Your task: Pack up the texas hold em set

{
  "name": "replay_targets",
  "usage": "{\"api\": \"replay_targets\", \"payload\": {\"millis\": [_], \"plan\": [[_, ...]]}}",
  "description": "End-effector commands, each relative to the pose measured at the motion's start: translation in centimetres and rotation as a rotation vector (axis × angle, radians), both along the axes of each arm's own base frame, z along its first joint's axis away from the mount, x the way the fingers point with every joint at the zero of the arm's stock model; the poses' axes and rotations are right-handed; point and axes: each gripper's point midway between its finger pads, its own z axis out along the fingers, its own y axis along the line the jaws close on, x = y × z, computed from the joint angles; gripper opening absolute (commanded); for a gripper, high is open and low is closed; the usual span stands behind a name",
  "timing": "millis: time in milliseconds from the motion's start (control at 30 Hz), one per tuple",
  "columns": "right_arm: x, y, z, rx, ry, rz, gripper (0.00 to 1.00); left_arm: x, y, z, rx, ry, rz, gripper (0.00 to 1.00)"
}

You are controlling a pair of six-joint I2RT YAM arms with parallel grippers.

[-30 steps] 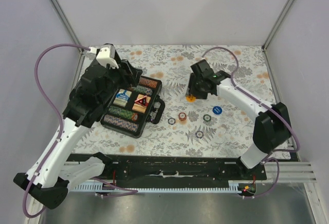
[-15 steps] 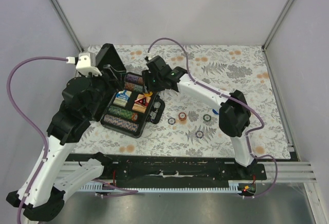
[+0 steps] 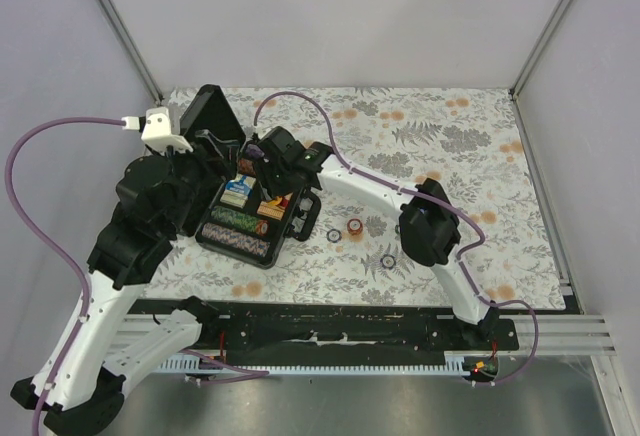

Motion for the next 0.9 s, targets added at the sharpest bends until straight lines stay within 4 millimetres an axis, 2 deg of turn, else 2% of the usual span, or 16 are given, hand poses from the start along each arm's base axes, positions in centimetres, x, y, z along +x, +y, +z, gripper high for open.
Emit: {"api": "replay_targets", "payload": {"millis": [0,533,733,867], "plan": [[0.6,0.4,0.5,-0.027,-0.044,0.017,0.56,0.2,0.4,0.2,0.032,-0.018,0.018,0.75],[1.2,0.5,-1.6,-0.086,-0.047,0.000,0.60,0.0,0.7,0.0,0.045,-0.010,0.020,0.77],[1.2,0.2,-0.3,-0.075,-0.054,-0.005,0.68,-0.1,0.7,-0.1,0.044,-0.009,0.018,0.77],[1.3,0.2,1.9,-0.045,-0.082,-0.021,0.70,-0.3,0.5,0.3,0.031,-0.012,0.007,0.77]]}}
